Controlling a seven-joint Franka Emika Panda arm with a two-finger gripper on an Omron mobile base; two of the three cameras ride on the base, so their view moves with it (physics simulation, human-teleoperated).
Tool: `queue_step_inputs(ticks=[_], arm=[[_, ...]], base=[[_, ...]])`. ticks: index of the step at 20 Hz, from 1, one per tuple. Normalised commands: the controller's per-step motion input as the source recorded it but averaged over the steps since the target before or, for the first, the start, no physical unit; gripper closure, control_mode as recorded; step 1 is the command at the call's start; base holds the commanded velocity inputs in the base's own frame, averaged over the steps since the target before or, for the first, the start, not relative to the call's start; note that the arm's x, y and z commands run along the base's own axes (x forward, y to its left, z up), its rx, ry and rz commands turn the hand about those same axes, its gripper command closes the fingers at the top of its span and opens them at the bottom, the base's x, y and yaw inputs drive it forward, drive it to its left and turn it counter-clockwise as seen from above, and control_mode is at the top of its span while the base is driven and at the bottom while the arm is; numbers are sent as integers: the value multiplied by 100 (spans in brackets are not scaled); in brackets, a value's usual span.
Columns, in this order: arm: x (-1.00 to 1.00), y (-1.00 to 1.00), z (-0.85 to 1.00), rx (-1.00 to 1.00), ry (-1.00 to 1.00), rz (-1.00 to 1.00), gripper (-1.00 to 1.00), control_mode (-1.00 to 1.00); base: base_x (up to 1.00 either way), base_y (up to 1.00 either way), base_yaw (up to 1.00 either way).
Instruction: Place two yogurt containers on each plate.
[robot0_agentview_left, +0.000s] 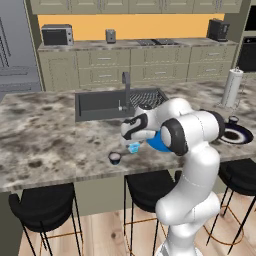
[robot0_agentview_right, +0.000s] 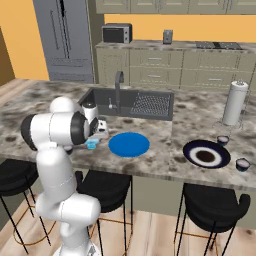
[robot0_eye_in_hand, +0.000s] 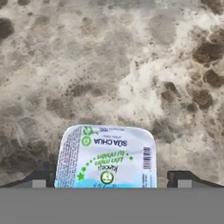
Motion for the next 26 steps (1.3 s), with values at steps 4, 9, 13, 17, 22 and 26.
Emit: queue_step_inputs(ticks=[4, 9, 13, 17, 22, 26], arm=[[12, 5, -12, 0, 0, 0, -100, -100], [4, 1, -15, 0, 0, 0, -100, -100], [0, 0, -18, 0, 0, -2, -100, -100], [0, 0, -10, 0, 0, -2, -100, -100], [0, 0, 0, 0, 0, 0, 100, -100], [-4, 0, 3, 0, 0, 0, 100, -100]], base=[[0, 0, 0], [0, 0, 0], [0, 0, 0], [0, 0, 0], [0, 0, 0], [0, 0, 0]])
